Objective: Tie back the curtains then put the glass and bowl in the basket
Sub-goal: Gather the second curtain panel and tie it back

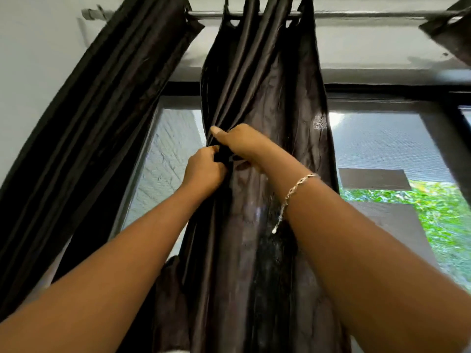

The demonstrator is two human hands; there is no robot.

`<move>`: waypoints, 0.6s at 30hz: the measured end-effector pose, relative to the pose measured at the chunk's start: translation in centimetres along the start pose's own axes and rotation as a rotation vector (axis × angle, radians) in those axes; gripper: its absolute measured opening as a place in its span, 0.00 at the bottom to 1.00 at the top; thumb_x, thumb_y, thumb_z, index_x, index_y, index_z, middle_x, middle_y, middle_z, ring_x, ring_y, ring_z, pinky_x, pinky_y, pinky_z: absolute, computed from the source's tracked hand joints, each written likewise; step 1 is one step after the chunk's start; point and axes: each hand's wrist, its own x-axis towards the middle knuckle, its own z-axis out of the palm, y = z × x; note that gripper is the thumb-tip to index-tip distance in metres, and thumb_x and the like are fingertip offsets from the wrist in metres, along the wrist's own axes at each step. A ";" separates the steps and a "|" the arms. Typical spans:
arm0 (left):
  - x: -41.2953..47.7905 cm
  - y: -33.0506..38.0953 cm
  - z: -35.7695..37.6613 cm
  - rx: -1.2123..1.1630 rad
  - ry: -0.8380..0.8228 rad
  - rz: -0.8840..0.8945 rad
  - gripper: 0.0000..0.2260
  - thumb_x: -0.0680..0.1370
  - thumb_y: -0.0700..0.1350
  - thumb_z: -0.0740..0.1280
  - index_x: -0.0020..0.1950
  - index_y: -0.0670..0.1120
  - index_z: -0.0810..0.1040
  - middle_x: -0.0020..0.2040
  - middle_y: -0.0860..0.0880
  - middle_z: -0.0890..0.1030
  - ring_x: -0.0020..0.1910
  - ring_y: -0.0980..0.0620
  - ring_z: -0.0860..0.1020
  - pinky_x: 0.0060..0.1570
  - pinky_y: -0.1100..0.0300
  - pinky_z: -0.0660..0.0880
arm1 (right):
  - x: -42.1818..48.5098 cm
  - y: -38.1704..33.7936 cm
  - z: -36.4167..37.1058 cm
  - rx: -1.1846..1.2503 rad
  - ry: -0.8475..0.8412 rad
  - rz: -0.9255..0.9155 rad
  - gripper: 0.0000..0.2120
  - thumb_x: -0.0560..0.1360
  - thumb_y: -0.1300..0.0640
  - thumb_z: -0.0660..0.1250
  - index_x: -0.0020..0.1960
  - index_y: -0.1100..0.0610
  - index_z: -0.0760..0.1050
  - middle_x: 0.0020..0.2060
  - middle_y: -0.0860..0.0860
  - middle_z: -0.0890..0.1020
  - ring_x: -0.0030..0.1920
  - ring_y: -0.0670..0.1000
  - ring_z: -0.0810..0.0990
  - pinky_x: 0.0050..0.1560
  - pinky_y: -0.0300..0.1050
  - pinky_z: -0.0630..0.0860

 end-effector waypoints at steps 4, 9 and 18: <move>-0.5 -0.2 1.5 -0.026 -0.065 0.128 0.28 0.74 0.32 0.58 0.73 0.49 0.64 0.69 0.47 0.71 0.60 0.49 0.75 0.63 0.59 0.71 | -1.3 3.7 -6.0 -0.144 0.409 -0.023 0.14 0.74 0.47 0.64 0.46 0.59 0.76 0.47 0.58 0.80 0.51 0.58 0.78 0.43 0.44 0.70; -1.6 0.1 2.4 -0.028 -0.053 0.216 0.33 0.73 0.26 0.54 0.73 0.54 0.62 0.67 0.56 0.69 0.56 0.61 0.73 0.51 0.81 0.64 | -3.6 8.3 -11.3 -0.337 0.678 0.079 0.22 0.73 0.56 0.65 0.65 0.60 0.68 0.62 0.61 0.74 0.62 0.62 0.71 0.58 0.50 0.70; -1.5 0.0 3.4 0.029 0.001 0.114 0.25 0.73 0.27 0.53 0.67 0.42 0.72 0.66 0.43 0.73 0.67 0.47 0.70 0.69 0.58 0.65 | -1.9 10.9 -7.7 0.013 0.275 0.226 0.17 0.67 0.60 0.61 0.54 0.63 0.75 0.50 0.63 0.80 0.51 0.61 0.79 0.54 0.56 0.77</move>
